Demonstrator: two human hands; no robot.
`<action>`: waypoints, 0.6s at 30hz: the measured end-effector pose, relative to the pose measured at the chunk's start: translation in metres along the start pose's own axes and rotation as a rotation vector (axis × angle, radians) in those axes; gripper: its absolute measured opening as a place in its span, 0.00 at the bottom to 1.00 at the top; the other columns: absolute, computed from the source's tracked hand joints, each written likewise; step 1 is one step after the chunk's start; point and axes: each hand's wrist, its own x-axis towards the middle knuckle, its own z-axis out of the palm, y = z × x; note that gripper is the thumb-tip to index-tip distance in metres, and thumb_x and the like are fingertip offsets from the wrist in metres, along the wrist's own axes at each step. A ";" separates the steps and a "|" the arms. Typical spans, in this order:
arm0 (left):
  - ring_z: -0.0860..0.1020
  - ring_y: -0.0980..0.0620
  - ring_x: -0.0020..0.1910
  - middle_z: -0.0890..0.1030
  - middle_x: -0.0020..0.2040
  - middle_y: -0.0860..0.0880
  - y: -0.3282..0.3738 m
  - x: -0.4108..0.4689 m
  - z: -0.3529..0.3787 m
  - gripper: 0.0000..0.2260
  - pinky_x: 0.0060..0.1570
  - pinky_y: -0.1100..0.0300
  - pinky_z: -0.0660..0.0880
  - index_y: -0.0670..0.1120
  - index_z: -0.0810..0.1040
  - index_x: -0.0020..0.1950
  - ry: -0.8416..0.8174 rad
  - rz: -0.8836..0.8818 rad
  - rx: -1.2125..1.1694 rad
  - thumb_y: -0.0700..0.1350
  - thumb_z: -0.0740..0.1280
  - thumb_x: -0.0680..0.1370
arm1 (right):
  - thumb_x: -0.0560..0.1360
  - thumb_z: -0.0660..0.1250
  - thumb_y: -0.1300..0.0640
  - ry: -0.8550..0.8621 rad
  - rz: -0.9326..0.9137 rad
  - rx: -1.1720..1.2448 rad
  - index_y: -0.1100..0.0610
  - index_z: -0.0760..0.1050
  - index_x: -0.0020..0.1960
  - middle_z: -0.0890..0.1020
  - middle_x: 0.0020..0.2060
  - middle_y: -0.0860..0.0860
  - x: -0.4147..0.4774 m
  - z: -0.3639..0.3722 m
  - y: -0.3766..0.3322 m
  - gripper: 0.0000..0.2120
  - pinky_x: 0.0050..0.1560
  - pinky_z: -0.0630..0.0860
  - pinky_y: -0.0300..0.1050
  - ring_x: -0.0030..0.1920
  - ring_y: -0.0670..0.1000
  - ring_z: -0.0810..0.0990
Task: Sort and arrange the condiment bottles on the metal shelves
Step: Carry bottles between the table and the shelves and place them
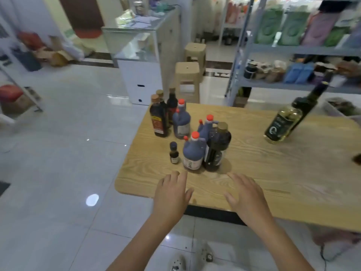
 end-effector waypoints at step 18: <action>0.71 0.49 0.64 0.70 0.67 0.48 0.041 0.063 0.020 0.25 0.56 0.57 0.71 0.47 0.62 0.73 -0.148 -0.039 -0.223 0.54 0.62 0.79 | 0.75 0.66 0.49 -0.018 0.059 0.207 0.50 0.61 0.73 0.67 0.70 0.47 0.056 -0.016 0.036 0.28 0.69 0.63 0.47 0.70 0.48 0.64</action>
